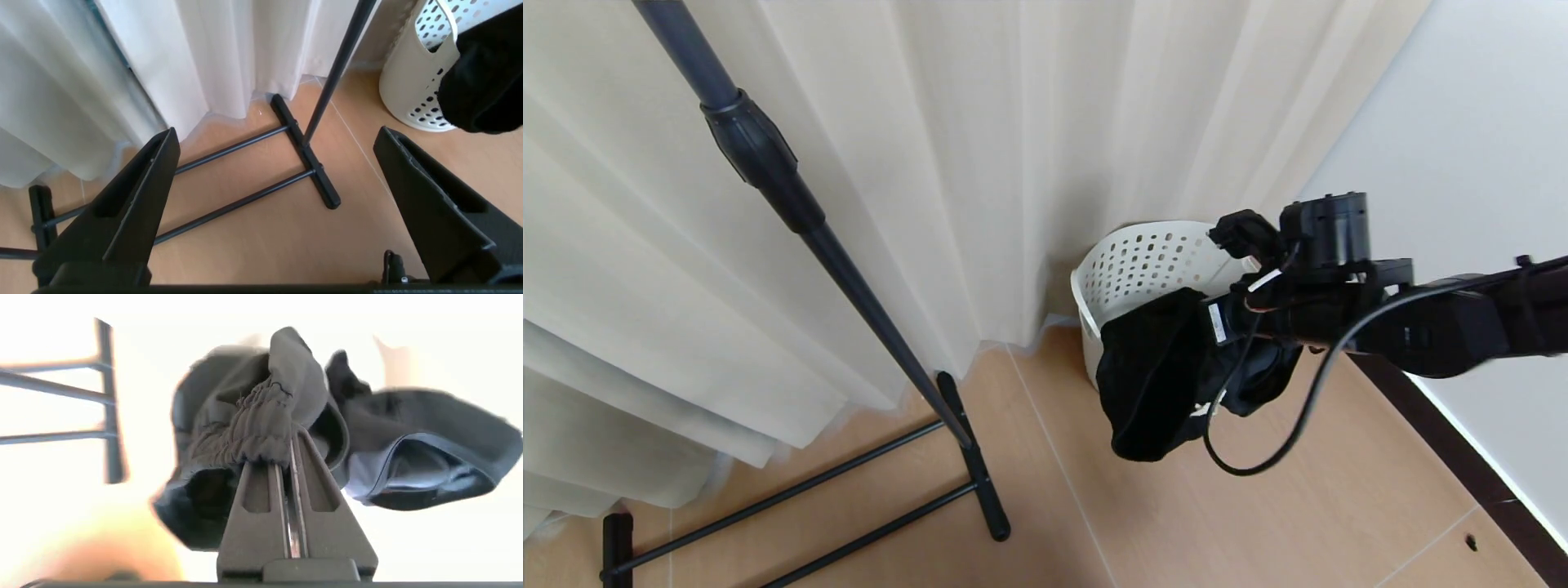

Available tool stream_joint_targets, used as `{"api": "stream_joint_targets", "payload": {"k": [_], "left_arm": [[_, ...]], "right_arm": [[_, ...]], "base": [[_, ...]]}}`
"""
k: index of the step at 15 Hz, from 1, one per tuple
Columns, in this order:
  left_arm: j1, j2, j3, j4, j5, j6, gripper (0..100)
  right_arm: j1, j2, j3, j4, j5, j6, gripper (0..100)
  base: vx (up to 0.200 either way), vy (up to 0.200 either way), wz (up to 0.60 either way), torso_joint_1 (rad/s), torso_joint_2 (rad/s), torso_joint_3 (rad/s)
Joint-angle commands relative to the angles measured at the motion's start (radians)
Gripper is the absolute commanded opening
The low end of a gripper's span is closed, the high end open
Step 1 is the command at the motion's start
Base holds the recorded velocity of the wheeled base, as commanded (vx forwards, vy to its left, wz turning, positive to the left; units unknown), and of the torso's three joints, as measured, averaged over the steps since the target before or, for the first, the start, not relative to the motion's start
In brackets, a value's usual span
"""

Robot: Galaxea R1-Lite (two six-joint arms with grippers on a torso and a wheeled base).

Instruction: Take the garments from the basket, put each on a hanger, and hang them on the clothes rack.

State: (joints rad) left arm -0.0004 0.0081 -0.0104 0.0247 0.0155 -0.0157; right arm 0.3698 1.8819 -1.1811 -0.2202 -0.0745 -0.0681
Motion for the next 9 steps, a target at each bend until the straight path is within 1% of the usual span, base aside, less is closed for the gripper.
{"api": "stream_joint_targets", "payload": {"k": [1,3,4,5,6,7,9], "left_arm": [[-0.001,0.0,0.0,0.0,0.0,0.002,100],[-0.001,0.0,0.0,0.001,-0.002,0.003,100],[-0.001,0.0,0.0,0.001,-0.002,0.003,100],[-0.001,0.0,0.0,0.001,-0.002,0.002,100],[-0.001,0.0,0.0,0.001,-0.002,0.002,100],[-0.001,0.0,0.0,0.001,-0.002,0.002,100],[-0.001,0.0,0.0,0.001,-0.002,0.002,100]], "right_arm": [[0.118,-0.297,0.149,-0.021,-0.001,0.027,0],[0.181,-0.408,0.232,-0.024,-0.018,0.056,0],[0.201,-0.437,0.265,-0.027,-0.024,0.056,0],[0.225,-0.5,0.325,-0.03,-0.024,0.056,0],[0.227,-0.526,0.357,-0.03,-0.021,0.056,0],[0.227,-0.53,0.362,-0.033,-0.021,0.054,0],[0.219,-0.527,0.365,-0.068,-0.021,0.056,0]], "base": [[0.0,0.0,0.0,0.0,0.0,0.0],[0.0,0.0,0.0,0.0,0.0,0.0],[0.0,0.0,0.0,0.0,0.0,0.0],[0.0,0.0,0.0,0.0,0.0,0.0],[0.0,0.0,0.0,0.0,0.0,0.0],[0.0,0.0,0.0,0.0,0.0,0.0],[0.0,0.0,0.0,0.0,0.0,0.122]]}}
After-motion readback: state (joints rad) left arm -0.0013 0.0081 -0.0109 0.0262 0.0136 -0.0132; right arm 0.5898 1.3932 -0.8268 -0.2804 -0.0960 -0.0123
